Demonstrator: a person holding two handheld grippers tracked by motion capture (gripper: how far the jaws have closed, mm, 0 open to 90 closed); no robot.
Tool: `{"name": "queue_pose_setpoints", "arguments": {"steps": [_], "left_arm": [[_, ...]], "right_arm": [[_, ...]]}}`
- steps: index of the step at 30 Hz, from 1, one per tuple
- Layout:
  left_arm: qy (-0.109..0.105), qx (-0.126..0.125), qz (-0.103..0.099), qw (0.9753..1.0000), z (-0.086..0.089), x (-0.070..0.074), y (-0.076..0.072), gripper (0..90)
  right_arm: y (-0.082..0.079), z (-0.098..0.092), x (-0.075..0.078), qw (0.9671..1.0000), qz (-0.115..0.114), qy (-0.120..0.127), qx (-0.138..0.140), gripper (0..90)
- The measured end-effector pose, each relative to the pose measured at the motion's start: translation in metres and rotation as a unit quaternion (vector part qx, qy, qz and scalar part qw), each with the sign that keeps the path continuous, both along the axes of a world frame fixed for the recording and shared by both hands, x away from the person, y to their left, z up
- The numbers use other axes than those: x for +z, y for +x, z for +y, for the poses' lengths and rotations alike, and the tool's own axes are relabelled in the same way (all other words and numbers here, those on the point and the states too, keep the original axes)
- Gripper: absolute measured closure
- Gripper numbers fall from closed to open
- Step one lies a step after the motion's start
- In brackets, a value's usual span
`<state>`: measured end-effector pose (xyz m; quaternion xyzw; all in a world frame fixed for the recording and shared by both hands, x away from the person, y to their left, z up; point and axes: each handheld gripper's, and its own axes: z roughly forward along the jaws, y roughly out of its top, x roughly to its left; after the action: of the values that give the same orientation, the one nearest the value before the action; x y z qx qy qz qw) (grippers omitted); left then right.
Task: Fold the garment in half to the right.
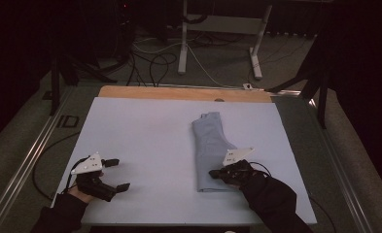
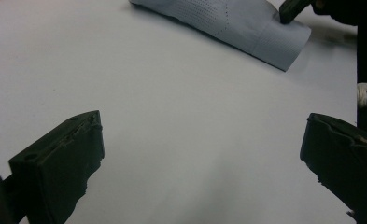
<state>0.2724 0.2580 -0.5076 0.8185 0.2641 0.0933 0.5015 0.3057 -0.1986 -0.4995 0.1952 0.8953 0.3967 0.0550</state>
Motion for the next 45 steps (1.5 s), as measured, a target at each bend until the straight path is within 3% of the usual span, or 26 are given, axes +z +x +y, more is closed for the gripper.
{"name": "queue_pose_setpoints", "arguments": {"steps": [7,8,10,20,23,34,39,42,45], "left_arm": [[-0.001,0.000,0.001,1.0000,0.000,0.000,0.000,0.7],[0.000,-0.002,0.000,1.0000,-0.001,0.000,0.000,0.7],[-0.001,-0.001,0.001,1.0000,0.000,0.000,0.000,0.6],[0.000,-0.001,0.001,1.0000,0.000,-0.001,0.000,0.7],[0.000,-0.002,0.000,1.0000,0.001,0.000,-0.001,0.6],[0.001,-0.002,0.000,1.0000,0.001,0.000,-0.001,0.6],[-0.001,-0.001,-0.002,1.0000,0.002,0.001,-0.001,0.6],[-0.001,0.000,-0.001,1.0000,0.002,0.001,-0.001,0.6],[0.001,-0.001,-0.002,1.0000,0.001,0.001,-0.001,0.6]], "right_arm": [[-0.001,0.005,-0.020,0.9989,0.022,-0.040,0.014,90.0],[-0.002,0.005,-0.020,0.9989,0.029,-0.035,0.013,90.0],[-0.002,0.003,-0.021,0.9983,0.016,-0.045,0.033,90.0],[-0.013,0.003,-0.021,0.9973,0.021,-0.047,0.052,90.0],[-0.017,0.006,-0.024,0.9955,0.036,-0.055,0.069,90.0],[-0.015,0.008,-0.027,0.9950,0.059,-0.035,0.073,90.0],[-0.014,0.004,-0.016,0.9966,0.041,-0.016,0.070,90.0],[-0.013,0.001,-0.004,0.9977,0.030,0.003,0.061,90.0],[-0.013,0.000,0.000,0.9987,0.025,0.006,0.045,90.0]]}}
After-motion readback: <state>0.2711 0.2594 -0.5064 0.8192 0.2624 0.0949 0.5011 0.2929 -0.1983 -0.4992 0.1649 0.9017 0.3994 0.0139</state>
